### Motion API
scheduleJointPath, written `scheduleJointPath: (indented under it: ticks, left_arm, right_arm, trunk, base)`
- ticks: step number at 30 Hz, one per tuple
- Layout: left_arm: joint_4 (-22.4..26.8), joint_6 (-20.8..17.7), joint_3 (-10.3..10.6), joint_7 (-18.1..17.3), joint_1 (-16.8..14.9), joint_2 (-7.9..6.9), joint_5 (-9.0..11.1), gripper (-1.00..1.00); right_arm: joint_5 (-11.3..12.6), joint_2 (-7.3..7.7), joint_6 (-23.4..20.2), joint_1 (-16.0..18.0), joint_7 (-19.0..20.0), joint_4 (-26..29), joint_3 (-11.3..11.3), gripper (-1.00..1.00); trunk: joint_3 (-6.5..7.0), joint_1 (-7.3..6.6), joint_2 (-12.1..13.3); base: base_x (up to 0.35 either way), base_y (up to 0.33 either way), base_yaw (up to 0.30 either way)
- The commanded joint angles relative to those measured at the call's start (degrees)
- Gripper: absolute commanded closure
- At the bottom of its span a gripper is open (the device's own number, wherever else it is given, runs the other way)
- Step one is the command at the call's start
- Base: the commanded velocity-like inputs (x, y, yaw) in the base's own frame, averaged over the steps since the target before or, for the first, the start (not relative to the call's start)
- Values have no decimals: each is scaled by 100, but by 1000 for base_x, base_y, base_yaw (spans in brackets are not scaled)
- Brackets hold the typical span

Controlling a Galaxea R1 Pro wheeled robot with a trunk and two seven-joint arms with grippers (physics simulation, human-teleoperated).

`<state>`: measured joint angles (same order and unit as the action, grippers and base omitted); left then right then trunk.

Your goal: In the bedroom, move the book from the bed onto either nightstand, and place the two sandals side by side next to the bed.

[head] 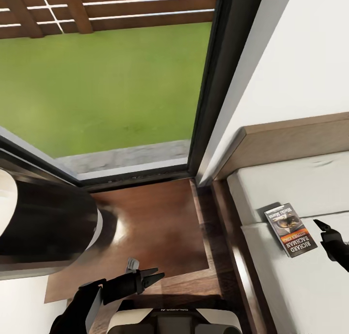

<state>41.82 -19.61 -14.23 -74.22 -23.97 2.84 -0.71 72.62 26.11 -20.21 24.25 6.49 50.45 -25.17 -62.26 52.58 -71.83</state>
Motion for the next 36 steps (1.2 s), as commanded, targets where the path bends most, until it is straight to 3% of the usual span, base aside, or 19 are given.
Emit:
scheduleJointPath:
  ticks: [1,15,31,36]
  left_arm:
    - [2,-60,-21,-26,-2,6,-8,-100]
    - [2,-60,-27,-24,-3,6,-8,-100]
    - [2,-62,-26,-25,-2,6,-8,-100]
    - [2,-60,-27,-23,-3,6,-8,-100]
  right_arm:
    - [24,-1,-36,3,11,-2,-15,-100]
    - [24,-1,-36,4,11,0,-15,-100]
    - [24,-1,-36,1,11,0,-15,-100]
    - [24,-1,-36,1,11,2,-15,-100]
  trunk:
    - [-2,0,-2]
    - [-2,0,-2]
    - [-290,352,-644]
    - [-290,352,-644]
  base:
    - [0,0,0]
    - [0,0,0]
    - [0,0,0]
    - [0,0,0]
